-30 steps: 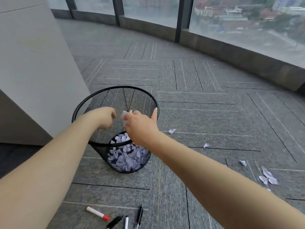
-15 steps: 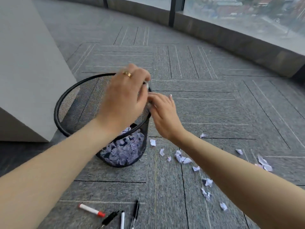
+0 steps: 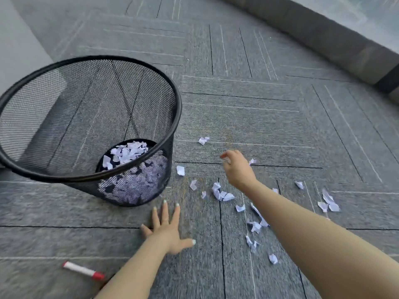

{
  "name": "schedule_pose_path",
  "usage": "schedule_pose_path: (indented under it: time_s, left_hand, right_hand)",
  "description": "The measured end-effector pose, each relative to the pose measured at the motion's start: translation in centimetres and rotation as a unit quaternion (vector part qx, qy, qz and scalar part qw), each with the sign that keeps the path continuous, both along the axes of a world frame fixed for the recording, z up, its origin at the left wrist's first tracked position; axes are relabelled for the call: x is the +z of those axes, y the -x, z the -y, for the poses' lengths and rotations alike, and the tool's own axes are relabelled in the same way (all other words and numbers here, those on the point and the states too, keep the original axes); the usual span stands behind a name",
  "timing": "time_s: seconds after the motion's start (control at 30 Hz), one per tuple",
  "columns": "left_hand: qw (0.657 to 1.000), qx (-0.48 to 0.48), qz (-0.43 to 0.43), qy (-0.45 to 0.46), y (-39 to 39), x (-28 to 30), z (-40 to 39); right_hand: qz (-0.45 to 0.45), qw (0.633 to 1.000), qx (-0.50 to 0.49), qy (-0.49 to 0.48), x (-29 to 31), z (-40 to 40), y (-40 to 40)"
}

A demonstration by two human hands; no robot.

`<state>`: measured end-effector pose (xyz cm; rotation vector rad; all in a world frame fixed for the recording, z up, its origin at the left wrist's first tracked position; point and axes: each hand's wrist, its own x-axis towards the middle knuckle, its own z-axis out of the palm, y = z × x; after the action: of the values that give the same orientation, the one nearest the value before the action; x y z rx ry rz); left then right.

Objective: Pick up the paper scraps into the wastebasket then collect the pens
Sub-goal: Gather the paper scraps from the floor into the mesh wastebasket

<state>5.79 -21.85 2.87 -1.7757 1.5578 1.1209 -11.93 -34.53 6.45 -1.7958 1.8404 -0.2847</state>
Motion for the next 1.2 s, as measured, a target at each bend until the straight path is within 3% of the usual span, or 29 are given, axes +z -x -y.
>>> schedule_pose_path:
  time_s: [0.17, 0.43, 0.6, 0.73, 0.97, 1.07, 1.2]
  left_hand:
    - [0.999, 0.027, 0.021, 0.019, 1.2, -1.9, -1.0]
    - [0.999, 0.018, 0.031, -0.035, 1.3, -2.2, -0.2]
    - [0.998, 0.006, 0.031, -0.057, 1.3, -2.1, 0.0]
    - [0.997, 0.003, 0.033, -0.068, 1.3, -2.2, 0.0]
    - [0.995, -0.004, 0.043, -0.085, 1.5, -2.0, 0.3]
    - [0.995, -0.005, 0.046, -0.088, 1.5, -2.1, 0.3]
    - [0.995, -0.001, 0.048, -0.087, 1.6, -2.1, 0.3]
  right_hand:
    - [0.067, 0.996, -0.05, 0.012, -2.4, 1.9, -2.2]
    - [0.169, 0.974, -0.148, -0.018, -6.0, 6.8, -4.7]
    - [0.108, 0.983, -0.15, -0.004, -7.6, 9.4, -4.4]
    - [0.044, 0.994, -0.086, 0.053, -8.2, 10.4, -4.1]
    - [0.076, 0.993, -0.007, 0.085, -8.1, 10.1, -4.3]
    - [0.088, 0.985, 0.127, 0.08, -7.2, 6.8, -4.9]
    - [0.094, 0.941, 0.31, 0.095, -8.4, 1.6, -5.7]
